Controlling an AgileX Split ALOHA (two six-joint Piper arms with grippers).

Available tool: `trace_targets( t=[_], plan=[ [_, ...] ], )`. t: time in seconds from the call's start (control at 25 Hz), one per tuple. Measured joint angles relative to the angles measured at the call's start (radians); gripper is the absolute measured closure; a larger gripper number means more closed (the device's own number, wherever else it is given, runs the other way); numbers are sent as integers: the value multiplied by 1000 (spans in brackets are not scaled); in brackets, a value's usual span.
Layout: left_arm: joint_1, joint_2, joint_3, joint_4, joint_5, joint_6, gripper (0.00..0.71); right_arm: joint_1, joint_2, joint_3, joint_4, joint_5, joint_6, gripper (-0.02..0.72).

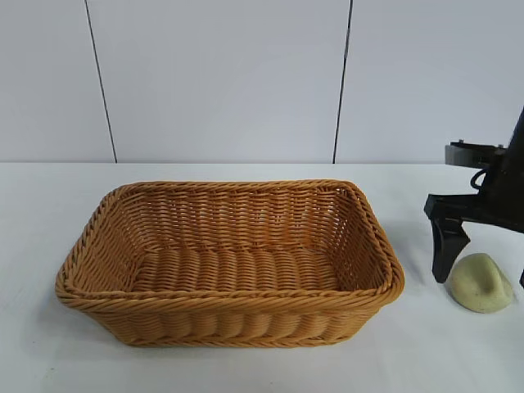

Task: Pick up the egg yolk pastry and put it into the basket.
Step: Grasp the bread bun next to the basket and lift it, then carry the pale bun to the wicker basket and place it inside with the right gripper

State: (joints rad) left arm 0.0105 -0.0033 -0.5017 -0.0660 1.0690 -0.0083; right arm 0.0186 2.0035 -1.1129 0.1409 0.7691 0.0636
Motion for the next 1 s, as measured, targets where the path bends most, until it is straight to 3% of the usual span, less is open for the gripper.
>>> trace_targets(
  t=[0.08, 0.28, 0.36, 0.52, 1.0],
  plan=[
    [0, 0, 0, 0, 0, 1, 18, 0, 6, 0, 0, -1, 0, 76],
    [0, 0, 0, 0, 0, 1, 18, 0, 6, 0, 0, 5, 1, 397],
    [0, 0, 0, 0, 0, 1, 18, 0, 6, -2, 0, 14, 1, 472],
    [0, 0, 0, 0, 0, 1, 18, 0, -23, -36, 0, 61, 1, 514],
    [0, 0, 0, 0, 0, 1, 18, 1, -164, -409, 2, 383, -3, 522]
  ],
)
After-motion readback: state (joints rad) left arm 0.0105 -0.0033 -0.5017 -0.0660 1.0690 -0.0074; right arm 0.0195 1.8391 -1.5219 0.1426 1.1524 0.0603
